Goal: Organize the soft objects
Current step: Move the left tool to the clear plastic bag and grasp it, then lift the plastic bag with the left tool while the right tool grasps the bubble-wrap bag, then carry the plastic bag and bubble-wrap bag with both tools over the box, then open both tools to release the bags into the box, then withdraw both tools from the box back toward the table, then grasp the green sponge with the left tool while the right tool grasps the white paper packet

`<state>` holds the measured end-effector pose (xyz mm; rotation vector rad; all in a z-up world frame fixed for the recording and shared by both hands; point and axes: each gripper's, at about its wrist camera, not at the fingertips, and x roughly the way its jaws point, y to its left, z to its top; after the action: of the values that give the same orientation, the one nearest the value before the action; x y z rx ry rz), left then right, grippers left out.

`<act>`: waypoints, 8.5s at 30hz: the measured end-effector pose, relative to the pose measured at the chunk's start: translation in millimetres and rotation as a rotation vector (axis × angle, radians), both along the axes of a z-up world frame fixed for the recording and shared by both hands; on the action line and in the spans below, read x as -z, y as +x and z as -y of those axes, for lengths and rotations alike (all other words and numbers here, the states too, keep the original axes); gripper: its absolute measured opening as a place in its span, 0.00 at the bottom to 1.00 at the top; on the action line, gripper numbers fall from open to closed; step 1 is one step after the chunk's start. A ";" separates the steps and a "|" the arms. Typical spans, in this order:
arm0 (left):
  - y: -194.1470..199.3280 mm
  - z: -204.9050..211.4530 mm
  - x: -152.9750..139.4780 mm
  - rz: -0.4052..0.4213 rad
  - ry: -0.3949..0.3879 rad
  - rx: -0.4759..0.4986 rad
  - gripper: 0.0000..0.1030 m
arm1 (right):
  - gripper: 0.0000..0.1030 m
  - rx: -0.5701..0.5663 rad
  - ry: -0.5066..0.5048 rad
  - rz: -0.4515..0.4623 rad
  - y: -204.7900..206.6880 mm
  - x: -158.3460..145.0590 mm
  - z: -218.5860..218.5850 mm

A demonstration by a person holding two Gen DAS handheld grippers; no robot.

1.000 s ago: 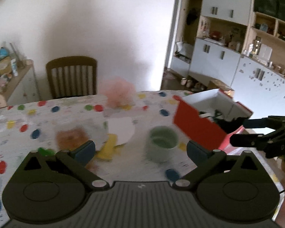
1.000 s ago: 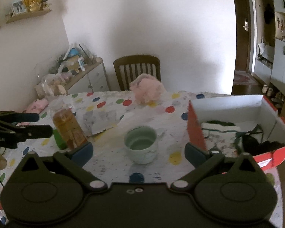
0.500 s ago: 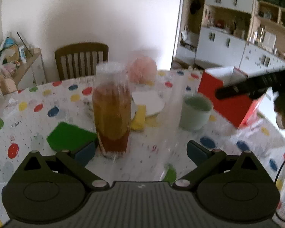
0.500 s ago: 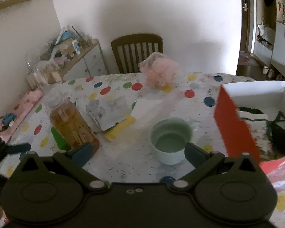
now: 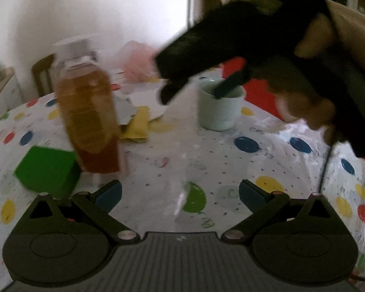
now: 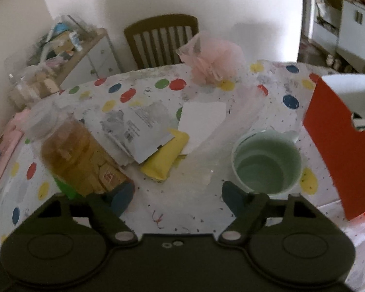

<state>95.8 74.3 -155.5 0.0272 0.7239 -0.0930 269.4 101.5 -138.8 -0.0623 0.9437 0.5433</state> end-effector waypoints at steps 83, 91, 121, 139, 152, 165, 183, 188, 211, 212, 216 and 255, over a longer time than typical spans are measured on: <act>102.0 82.2 -141.9 0.122 -0.048 -0.062 0.24 | 0.03 0.051 0.147 0.168 1.7 -117.0 206.2; 149.5 130.1 -154.1 0.112 -0.084 0.009 0.24 | 0.03 0.099 0.129 0.147 30.1 -115.4 258.9; 328.3 213.6 -107.1 0.008 -0.302 0.028 0.24 | 0.03 0.017 0.050 0.103 130.1 -57.3 324.8; 377.8 237.7 -29.9 -0.159 -0.224 0.019 0.24 | 0.04 0.065 0.014 0.003 175.5 -7.6 331.1; 389.5 241.6 2.1 -0.334 -0.180 0.004 0.26 | 0.15 0.105 -0.035 -0.030 179.0 -0.7 326.2; 371.4 242.1 -23.7 -0.275 -0.213 -0.025 0.66 | 0.36 0.114 -0.050 0.000 172.8 -14.2 330.2; 309.7 238.5 -84.3 -0.145 -0.177 0.007 0.71 | 0.69 0.068 -0.024 0.101 134.8 -54.3 330.3; 288.3 232.1 -99.6 -0.113 -0.176 0.016 0.77 | 0.76 0.052 -0.019 0.131 124.4 -64.7 329.1; 180.2 180.3 -133.3 0.001 -0.237 -0.027 0.95 | 0.90 -0.082 0.022 0.217 66.0 -94.4 297.7; 175.4 176.6 -134.6 0.007 -0.236 -0.031 1.00 | 0.90 -0.095 0.022 0.223 62.3 -96.1 294.0; 151.3 159.4 -139.1 0.054 -0.225 -0.047 1.00 | 0.90 -0.152 0.018 0.242 47.7 -100.5 275.2; -26.9 -152.6 -74.1 -0.031 -0.065 -0.626 1.00 | 1.00 -0.486 -0.029 0.104 69.6 -84.5 -12.4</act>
<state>68.9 226.9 -81.4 -0.2628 0.7322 0.4827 339.0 113.9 -54.4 -0.3495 0.8348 0.9647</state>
